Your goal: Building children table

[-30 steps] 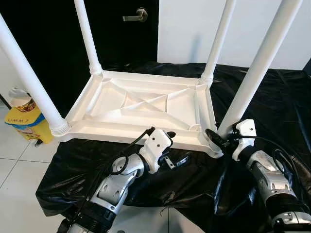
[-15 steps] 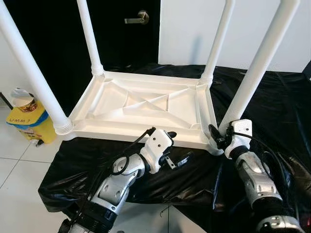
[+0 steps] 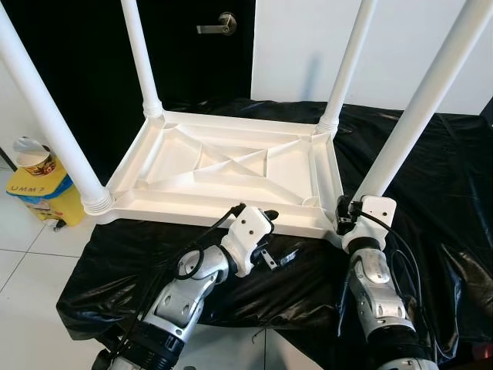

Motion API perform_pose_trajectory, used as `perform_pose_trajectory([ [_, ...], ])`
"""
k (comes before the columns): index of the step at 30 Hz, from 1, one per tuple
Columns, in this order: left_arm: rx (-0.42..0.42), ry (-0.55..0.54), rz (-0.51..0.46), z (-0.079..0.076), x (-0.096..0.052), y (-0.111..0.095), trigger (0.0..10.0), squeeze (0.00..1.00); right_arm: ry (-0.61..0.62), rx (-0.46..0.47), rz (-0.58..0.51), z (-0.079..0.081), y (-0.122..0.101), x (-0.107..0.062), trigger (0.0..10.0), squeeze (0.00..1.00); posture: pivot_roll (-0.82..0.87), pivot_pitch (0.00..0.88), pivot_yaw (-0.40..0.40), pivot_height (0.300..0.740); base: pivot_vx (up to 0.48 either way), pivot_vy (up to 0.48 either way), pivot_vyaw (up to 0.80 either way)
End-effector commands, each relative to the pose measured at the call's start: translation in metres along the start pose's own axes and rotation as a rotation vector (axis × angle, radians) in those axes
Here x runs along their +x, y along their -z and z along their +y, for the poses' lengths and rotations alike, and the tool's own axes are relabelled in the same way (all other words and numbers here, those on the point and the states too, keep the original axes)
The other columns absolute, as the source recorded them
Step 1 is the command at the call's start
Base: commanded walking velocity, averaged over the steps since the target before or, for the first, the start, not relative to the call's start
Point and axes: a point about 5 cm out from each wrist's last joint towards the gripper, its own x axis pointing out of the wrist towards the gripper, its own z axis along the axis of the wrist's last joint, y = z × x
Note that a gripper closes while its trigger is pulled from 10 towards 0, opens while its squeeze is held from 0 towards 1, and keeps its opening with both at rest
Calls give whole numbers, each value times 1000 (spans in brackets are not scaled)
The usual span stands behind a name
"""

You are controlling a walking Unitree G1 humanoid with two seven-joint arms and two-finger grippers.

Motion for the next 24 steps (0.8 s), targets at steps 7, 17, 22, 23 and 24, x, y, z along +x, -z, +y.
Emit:
perform_pose_trajectory([
  [7, 9, -9, 10, -1, -2, 1, 10000, 0, -44, -20, 79, 6, 17, -11, 10000, 0, 22, 0, -63, 740, 0, 0, 0],
  [17, 11, -7, 12, 0, -3, 1, 10000, 0, -111, 15, -3, 3, 5, -10, 10000, 1000, 20, 0, -57, 740, 0, 0, 0],
  [22, 13, -1, 18, 0, -3, 1, 10000, 0, -322, 19, -54, -13, -5, -7, 10000, 1000, 9, 0, -36, 740, 0, 0, 0],
  [23, 15, 1, 24, 1, -4, 2, 10000, 0, -412, 9, -53, -16, -7, -7, 10000, 1000, 1, 0, -26, 740, 0, 0, 0],
  [24, 17, 3, 32, 1, -4, 3, 10000, 0, -490, -2, -45, -17, -8, -8, 10000, 1000, -2, 0, -21, 740, 0, 0, 0],
])
